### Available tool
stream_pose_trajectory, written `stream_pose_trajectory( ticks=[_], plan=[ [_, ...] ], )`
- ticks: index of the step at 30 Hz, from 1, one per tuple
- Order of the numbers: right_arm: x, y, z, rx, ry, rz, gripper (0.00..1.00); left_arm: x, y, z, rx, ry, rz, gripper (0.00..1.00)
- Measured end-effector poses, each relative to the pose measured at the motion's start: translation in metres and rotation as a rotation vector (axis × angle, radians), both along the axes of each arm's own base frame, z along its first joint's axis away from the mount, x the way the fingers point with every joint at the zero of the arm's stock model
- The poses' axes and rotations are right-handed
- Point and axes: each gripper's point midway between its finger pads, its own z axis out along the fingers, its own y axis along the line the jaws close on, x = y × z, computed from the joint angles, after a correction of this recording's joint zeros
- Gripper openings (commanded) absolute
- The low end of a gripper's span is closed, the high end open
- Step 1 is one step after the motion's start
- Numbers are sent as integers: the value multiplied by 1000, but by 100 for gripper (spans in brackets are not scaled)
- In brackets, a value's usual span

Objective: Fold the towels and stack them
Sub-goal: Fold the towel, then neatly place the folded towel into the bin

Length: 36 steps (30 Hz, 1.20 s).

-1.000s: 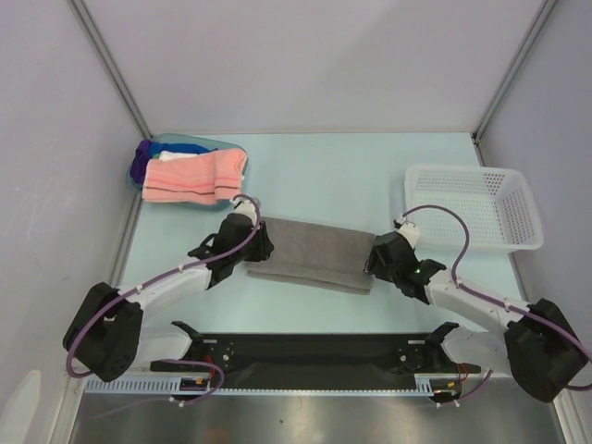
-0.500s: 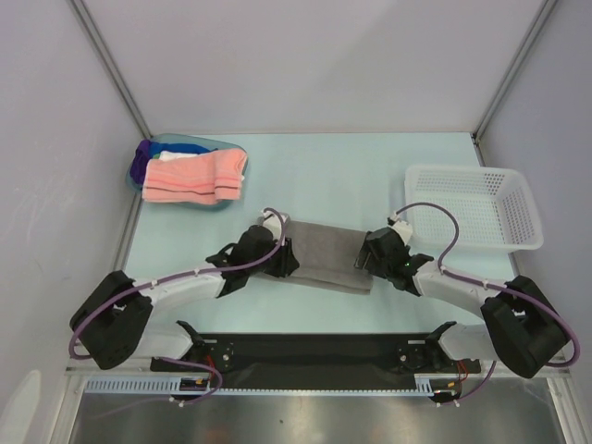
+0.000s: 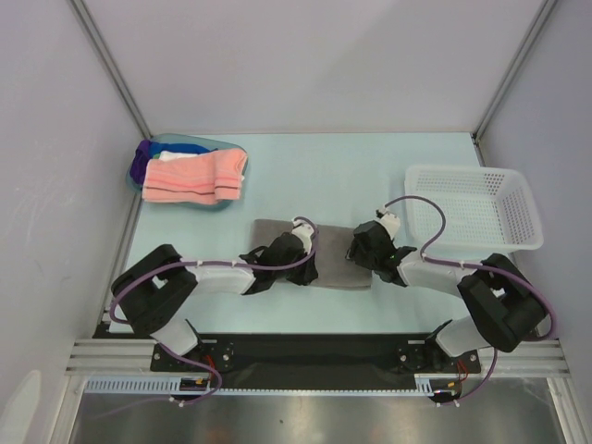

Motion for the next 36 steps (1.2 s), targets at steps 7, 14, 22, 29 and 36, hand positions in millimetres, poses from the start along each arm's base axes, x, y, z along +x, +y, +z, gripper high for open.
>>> stream_pose_trajectory(
  ticks=[7, 14, 22, 29, 36],
  plan=[
    [2, 7, -5, -109, 35, 2, 14, 1, 0, 0, 5, -10, 38, 25],
    [5, 5, 0, -279, 88, 26, 0, -2, 7, 30, 19, -11, 54, 21],
    [26, 1, 35, -552, 66, 29, 0, 14, 15, 174, -129, -207, 112, 21],
    [58, -9, 70, -835, 28, -8, 0, 11, 61, 234, -195, -317, 174, 22],
    [83, -34, 95, -1017, 24, -39, 0, 1, 79, 220, -113, -300, 144, 22]
  ],
)
